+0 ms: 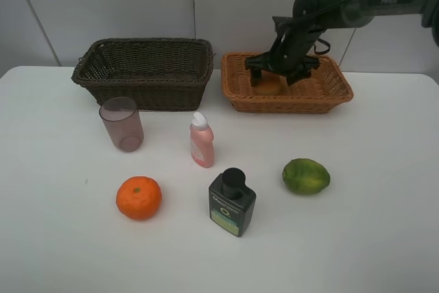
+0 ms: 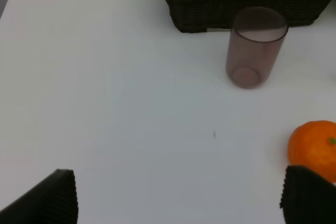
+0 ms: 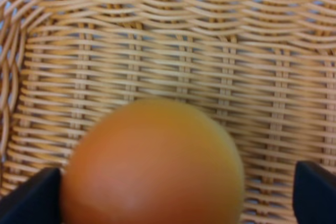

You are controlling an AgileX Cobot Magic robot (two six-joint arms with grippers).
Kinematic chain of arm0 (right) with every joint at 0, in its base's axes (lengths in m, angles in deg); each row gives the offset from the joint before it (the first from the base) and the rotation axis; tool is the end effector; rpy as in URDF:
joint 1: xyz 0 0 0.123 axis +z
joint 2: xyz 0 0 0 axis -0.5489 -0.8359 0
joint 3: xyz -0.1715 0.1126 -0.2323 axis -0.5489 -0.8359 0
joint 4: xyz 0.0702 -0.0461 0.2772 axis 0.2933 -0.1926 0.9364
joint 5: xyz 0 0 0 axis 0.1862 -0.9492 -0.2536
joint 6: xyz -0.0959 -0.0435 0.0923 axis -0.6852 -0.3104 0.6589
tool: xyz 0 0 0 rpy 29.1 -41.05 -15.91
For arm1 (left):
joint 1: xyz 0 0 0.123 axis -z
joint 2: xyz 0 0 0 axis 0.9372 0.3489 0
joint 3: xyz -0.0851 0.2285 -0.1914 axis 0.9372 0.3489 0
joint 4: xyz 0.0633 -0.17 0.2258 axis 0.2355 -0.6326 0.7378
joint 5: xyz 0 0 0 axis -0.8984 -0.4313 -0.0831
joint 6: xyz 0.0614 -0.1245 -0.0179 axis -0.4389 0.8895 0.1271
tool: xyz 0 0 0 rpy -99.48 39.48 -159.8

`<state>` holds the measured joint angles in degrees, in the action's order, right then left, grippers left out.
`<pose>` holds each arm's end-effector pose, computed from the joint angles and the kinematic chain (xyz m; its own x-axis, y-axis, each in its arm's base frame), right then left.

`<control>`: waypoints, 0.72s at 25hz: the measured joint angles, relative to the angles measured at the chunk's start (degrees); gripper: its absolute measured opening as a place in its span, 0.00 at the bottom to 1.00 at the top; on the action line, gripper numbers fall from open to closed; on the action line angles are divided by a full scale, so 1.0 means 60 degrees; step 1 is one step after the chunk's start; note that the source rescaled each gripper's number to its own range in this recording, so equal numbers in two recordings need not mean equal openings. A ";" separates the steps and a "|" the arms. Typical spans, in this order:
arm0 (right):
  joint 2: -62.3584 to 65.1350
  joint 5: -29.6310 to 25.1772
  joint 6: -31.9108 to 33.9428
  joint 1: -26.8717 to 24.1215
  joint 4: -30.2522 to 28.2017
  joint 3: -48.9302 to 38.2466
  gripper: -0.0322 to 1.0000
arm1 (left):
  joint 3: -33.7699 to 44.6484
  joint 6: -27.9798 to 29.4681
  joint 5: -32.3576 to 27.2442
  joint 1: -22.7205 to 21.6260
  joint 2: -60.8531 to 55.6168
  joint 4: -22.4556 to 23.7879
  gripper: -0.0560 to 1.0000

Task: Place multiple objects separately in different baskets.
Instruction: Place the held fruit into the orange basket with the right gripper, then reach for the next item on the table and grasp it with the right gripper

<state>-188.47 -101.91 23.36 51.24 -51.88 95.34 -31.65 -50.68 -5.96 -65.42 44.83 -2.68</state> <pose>0.5458 0.1674 0.0981 -0.8890 -0.1130 -0.4438 -0.1347 0.9907 0.0175 0.0456 0.0060 0.2750 -0.4470 -0.0047 -0.8945 -0.0040 1.0000 -0.0032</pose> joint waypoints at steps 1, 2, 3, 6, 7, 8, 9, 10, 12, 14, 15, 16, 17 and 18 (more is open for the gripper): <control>0.0013 -0.0072 0.0000 0.0000 0.0000 0.0000 0.94 | 0.0000 0.0000 0.0000 0.0000 0.0000 0.0000 1.00; 0.0053 -0.0172 0.0000 0.0000 0.0000 0.0000 0.96 | 0.0000 0.0000 0.0000 0.0000 0.0000 0.0000 1.00; 0.0146 -0.0320 0.0000 0.0000 -0.0011 0.0000 0.97 | 0.0000 0.0000 0.0000 0.0000 0.0000 0.0000 1.00; 0.0612 -0.0811 -0.0193 0.0000 -0.0098 0.0001 0.98 | 0.0000 0.0000 0.0000 0.0000 0.0000 0.0000 1.00; 0.0825 -0.0979 -0.0443 0.0000 -0.0129 0.0014 0.98 | 0.0000 0.0000 0.0000 0.0000 0.0000 0.0000 1.00; 0.1003 -0.1237 -0.0711 0.0030 -0.0174 0.0036 0.98 | 0.0000 0.0000 0.0000 0.0000 0.0000 0.0000 1.00; 0.1209 -0.1510 -0.1084 0.0064 -0.0201 0.0049 0.98 | 0.0000 0.0000 0.0000 0.0000 0.0000 0.0000 1.00; 0.1403 -0.1805 -0.1489 0.0112 -0.0223 0.0049 0.98 | 0.0000 0.0000 0.0000 0.0000 0.0000 0.0000 1.00; 0.1779 -0.2268 -0.2312 0.0261 -0.0237 -0.0094 0.98 | 0.0000 0.0000 0.0000 0.0000 0.0000 0.0000 1.00; 0.2239 -0.2566 -0.3184 0.0396 -0.0237 -0.0575 0.98 | 0.0000 0.0000 0.0000 0.0000 0.0000 0.0000 1.00; 0.2498 -0.2601 -0.3648 0.0456 -0.0237 -0.0935 0.98 | 0.0000 0.0000 0.0000 0.0000 0.0000 0.0000 1.00; 0.2740 -0.2614 -0.4040 0.0499 -0.0237 -0.1299 0.98 | 0.0000 0.0000 0.0000 0.0000 0.0000 0.0000 1.00; 0.3045 -0.2572 -0.4492 0.0541 -0.0337 -0.1799 0.98 | 0.0000 0.0000 0.0000 0.0000 0.0000 0.0000 1.00; 0.3362 -0.2489 -0.4930 0.0586 -0.0449 -0.2351 0.98 | 0.0000 0.0000 0.0000 0.0000 0.0000 0.0000 1.00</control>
<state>-168.29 -116.85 -6.23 54.75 -54.58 81.23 -31.65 -50.68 -5.96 -65.42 44.83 -2.68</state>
